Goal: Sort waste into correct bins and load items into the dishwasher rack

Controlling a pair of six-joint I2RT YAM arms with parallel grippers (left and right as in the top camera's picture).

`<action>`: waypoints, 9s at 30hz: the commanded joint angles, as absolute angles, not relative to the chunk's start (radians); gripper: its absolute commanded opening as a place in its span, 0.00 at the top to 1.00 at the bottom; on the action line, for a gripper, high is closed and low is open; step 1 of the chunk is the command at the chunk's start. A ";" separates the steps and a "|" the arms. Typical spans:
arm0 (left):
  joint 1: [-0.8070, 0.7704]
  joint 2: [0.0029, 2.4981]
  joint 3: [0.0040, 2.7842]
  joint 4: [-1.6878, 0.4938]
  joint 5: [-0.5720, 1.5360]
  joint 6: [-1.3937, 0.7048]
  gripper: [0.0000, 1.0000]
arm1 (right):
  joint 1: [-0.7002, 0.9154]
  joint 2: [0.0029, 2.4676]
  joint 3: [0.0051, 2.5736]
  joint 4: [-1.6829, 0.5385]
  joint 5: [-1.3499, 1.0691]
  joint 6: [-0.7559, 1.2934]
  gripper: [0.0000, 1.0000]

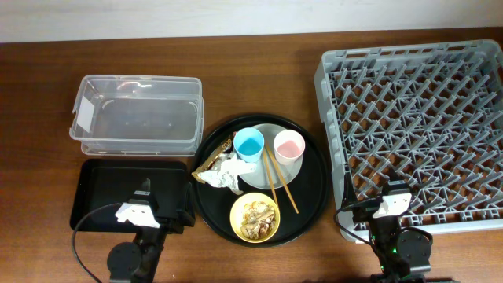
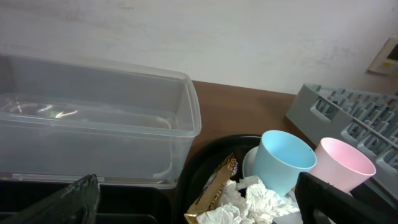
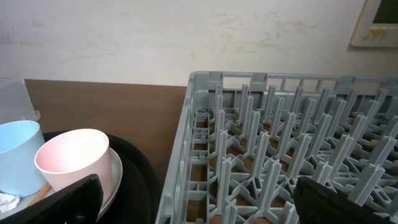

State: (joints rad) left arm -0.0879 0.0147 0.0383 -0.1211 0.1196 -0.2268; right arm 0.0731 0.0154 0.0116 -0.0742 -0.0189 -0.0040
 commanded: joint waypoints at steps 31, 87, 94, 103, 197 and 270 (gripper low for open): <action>-0.092 0.005 0.031 -0.121 0.112 -0.207 0.01 | 0.078 0.003 0.006 -0.078 -0.014 -0.007 0.01; -0.439 1.241 0.994 -0.901 0.133 -0.542 0.13 | 0.078 0.003 0.006 -0.078 -0.014 -0.007 0.01; -0.556 1.333 0.903 -0.753 -0.139 -0.824 0.18 | 0.078 0.003 0.006 -0.078 -0.014 -0.007 0.01; -0.587 1.565 0.900 -0.574 -0.234 -0.909 0.24 | 0.078 0.003 0.006 -0.078 -0.014 -0.007 0.01; -0.450 1.547 0.948 -0.661 0.029 -0.444 1.00 | 0.078 0.003 0.006 -0.078 -0.014 -0.007 0.01; -0.493 1.846 1.098 -0.611 -0.269 -0.007 0.45 | 0.078 0.003 0.006 -0.078 -0.014 -0.007 0.01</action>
State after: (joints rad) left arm -0.4995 1.8256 1.0950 -0.6098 -0.2802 -0.0032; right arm 0.0731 0.0113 0.0109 -0.0738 -0.0189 -0.0044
